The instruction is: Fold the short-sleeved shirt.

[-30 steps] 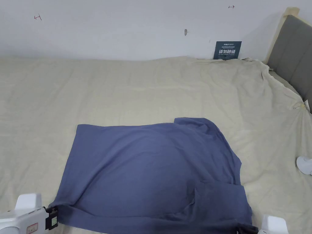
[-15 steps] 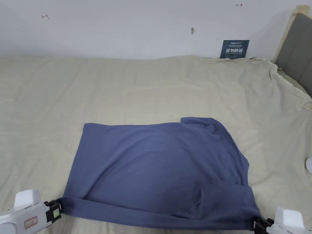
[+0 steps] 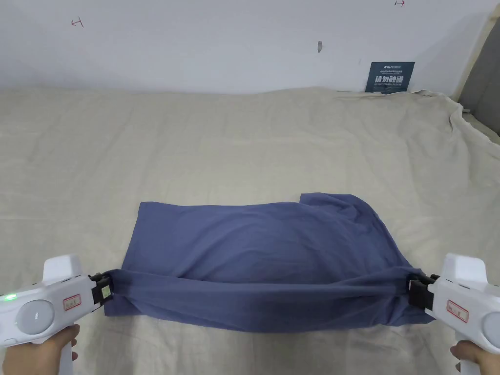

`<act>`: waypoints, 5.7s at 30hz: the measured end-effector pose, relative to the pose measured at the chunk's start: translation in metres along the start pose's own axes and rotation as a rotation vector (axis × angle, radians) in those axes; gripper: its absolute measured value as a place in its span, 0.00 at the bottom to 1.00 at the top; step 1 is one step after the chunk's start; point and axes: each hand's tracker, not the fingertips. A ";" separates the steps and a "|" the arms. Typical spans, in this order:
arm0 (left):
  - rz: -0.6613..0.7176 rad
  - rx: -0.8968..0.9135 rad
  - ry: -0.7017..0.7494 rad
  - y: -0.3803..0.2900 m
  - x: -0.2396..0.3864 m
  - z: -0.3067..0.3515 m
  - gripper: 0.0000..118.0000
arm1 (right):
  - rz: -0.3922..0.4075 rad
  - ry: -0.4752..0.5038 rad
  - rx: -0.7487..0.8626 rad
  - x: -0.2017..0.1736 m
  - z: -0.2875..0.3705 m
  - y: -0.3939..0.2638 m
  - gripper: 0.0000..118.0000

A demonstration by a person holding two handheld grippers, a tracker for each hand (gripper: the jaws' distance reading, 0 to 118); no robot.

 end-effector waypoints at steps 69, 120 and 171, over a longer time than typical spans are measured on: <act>0.015 -0.170 -0.007 -0.008 -0.007 -0.002 0.50 | 0.122 -0.111 0.291 -0.043 0.107 -0.027 0.00; 0.003 -0.194 -0.028 -0.024 -0.042 -0.004 0.03 | -0.062 -0.070 -0.104 0.026 -0.004 -0.049 0.04; -0.134 0.307 -0.059 0.039 0.058 0.104 0.00 | 0.170 -0.048 0.439 -0.070 0.139 0.025 0.00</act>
